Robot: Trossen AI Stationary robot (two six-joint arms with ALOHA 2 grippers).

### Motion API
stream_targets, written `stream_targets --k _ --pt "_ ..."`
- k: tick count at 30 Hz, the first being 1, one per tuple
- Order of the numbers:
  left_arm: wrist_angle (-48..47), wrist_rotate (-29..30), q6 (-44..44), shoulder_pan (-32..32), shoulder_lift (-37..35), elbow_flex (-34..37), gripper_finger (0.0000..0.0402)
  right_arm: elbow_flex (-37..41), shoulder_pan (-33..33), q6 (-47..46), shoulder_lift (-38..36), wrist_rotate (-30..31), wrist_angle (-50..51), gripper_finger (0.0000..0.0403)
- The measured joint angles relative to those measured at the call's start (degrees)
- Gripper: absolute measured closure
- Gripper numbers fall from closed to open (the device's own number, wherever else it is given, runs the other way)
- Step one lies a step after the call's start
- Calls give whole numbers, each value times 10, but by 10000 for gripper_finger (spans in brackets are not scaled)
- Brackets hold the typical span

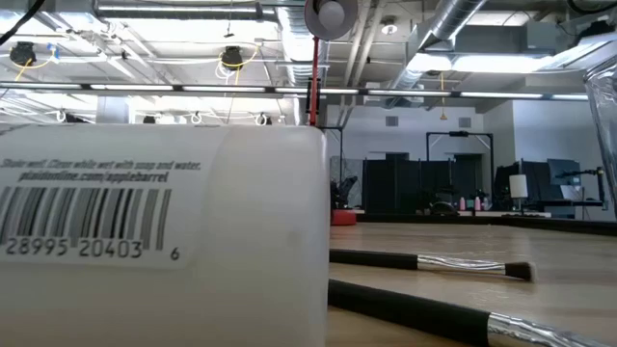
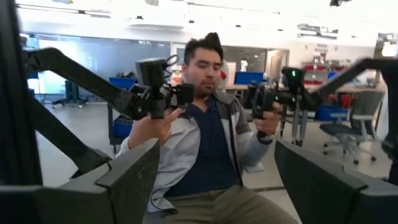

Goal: Pick & Place Paint Supplies
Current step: Adjust the black paint bottle in the transparent bin

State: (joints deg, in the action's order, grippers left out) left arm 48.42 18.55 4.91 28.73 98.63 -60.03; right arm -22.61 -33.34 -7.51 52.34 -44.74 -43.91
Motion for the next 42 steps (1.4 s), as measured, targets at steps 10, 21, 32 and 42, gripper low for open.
stream_targets --k 10,21,32,42 --pt "0 -1 -1 -1 0 0 192 0 -5 -65 13 15 -4 94" --pt "0 -3 -1 -15 0 0 192 0 -37 -41 13 85 73 94" --pt "0 -2 -1 -15 0 0 192 4 -136 42 13 70 74 94" --pt "0 0 -1 -18 0 0 192 -7 -158 35 8 245 21 94"
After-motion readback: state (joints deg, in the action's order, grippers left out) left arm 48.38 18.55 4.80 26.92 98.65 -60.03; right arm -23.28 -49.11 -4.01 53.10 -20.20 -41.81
